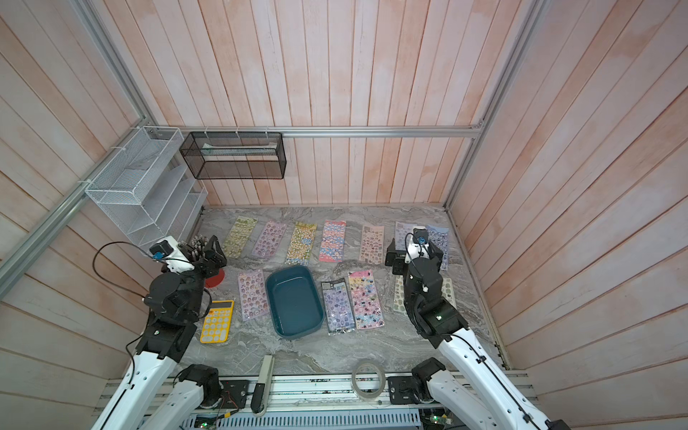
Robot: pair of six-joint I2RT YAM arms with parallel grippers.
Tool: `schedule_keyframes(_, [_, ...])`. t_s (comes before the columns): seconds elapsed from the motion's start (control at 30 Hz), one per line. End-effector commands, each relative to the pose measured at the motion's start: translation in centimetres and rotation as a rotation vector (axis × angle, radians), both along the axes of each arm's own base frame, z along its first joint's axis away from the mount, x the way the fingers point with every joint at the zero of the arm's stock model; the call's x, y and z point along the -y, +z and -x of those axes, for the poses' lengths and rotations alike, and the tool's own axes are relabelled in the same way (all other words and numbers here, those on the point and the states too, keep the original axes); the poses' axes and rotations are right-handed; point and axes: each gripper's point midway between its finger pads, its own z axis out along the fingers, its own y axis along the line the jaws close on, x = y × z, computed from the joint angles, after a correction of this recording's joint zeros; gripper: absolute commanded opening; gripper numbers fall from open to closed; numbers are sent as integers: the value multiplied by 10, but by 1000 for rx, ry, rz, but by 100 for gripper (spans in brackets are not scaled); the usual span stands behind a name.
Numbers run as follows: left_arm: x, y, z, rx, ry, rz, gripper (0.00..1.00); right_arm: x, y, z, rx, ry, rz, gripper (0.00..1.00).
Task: Take the stickers out of the storage box
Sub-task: Reset both arms
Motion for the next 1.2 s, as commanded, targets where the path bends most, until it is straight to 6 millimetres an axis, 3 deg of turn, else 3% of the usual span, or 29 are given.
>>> schedule_keyframes(0.0, [-12,-47,-6,-131,78,-84,100,24,-33,-9,-77,-163,173,99])
schedule_keyframes(0.1, [-12,-61,4,-42,66,-86,100,17,-54,-15,-46,-131,122,99])
schedule_keyframes(0.2, [1,-71,19,95,-24,-135,100,13,-75,-18,-28,-70,37,99])
schedule_keyframes(0.27, [-2,-86,27,122,-12,-147,100,-3,-94,-25,-64,36,81,99])
schedule_keyframes(0.3, [-6,-95,27,99,6,-152,100,1,-102,-29,-72,33,105,99])
schedule_keyframes(0.53, [4,-137,0,-76,-89,-253,100,35,-148,-49,-131,-13,31,99])
schedule_keyframes(0.73, [10,-154,-25,-137,-154,-286,100,63,-172,-49,-122,-38,-61,99])
schedule_keyframes(1.07, [10,-152,-55,-105,-218,-237,100,60,-171,-82,-109,58,-68,99])
schedule_keyframes(1.17, [14,-152,-67,-99,-246,-246,100,52,-181,-95,-174,155,-103,99])
